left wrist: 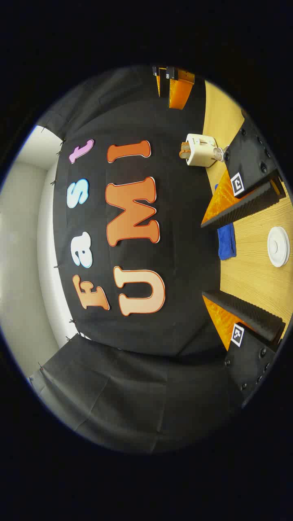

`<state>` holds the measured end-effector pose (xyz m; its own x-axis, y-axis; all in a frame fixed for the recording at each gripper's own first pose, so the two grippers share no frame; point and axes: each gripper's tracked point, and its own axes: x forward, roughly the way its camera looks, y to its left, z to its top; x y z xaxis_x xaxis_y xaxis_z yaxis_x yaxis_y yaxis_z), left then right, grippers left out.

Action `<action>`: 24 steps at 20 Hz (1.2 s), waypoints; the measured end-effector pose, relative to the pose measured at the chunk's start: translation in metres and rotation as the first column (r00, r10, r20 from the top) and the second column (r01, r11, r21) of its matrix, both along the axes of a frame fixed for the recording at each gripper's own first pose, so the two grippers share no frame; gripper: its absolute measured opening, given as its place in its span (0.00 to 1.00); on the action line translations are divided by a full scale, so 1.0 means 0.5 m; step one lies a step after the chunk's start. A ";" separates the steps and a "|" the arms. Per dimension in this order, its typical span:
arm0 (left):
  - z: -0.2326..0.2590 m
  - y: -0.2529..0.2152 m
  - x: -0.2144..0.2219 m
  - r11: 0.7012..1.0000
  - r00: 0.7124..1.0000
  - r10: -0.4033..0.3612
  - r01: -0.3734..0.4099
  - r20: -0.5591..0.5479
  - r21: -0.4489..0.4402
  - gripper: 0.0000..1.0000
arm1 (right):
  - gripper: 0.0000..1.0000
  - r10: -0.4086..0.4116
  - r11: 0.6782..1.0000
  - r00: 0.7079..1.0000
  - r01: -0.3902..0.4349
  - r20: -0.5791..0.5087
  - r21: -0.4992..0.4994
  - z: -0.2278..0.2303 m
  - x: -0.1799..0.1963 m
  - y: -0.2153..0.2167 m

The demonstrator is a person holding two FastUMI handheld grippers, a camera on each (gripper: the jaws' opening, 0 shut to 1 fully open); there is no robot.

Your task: Open the teacup lid with one hand, grasp the water bottle and pour water into the teacup with the other hand; after pouring, place the water bottle on the coaster and then close the teacup lid.

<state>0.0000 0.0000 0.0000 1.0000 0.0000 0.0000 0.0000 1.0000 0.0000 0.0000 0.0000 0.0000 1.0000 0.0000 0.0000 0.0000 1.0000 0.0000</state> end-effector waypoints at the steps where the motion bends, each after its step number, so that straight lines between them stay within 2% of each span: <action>1: 0.000 0.000 -0.001 1.000 1.000 0.001 -0.001 0.000 -0.003 0.98 | 0.97 0.000 1.000 1.000 0.000 0.002 -0.004 0.001 -0.001 0.000; 17: -0.011 -0.004 -0.013 0.999 1.000 -0.028 0.028 -0.006 0.017 0.98 | 0.97 0.019 1.000 1.000 -0.019 -0.016 0.004 -0.023 -0.011 0.010; 22: -0.049 -0.028 -0.018 0.998 0.997 -0.054 0.051 -0.063 -0.046 0.97 | 0.97 0.016 1.000 1.000 -0.016 -0.021 0.009 -0.035 -0.013 0.005; 24: -0.077 -0.028 -0.018 0.998 0.994 -0.057 0.054 -0.090 -0.041 0.97 | 0.98 0.019 1.000 0.999 -0.019 -0.030 0.015 -0.046 -0.013 0.006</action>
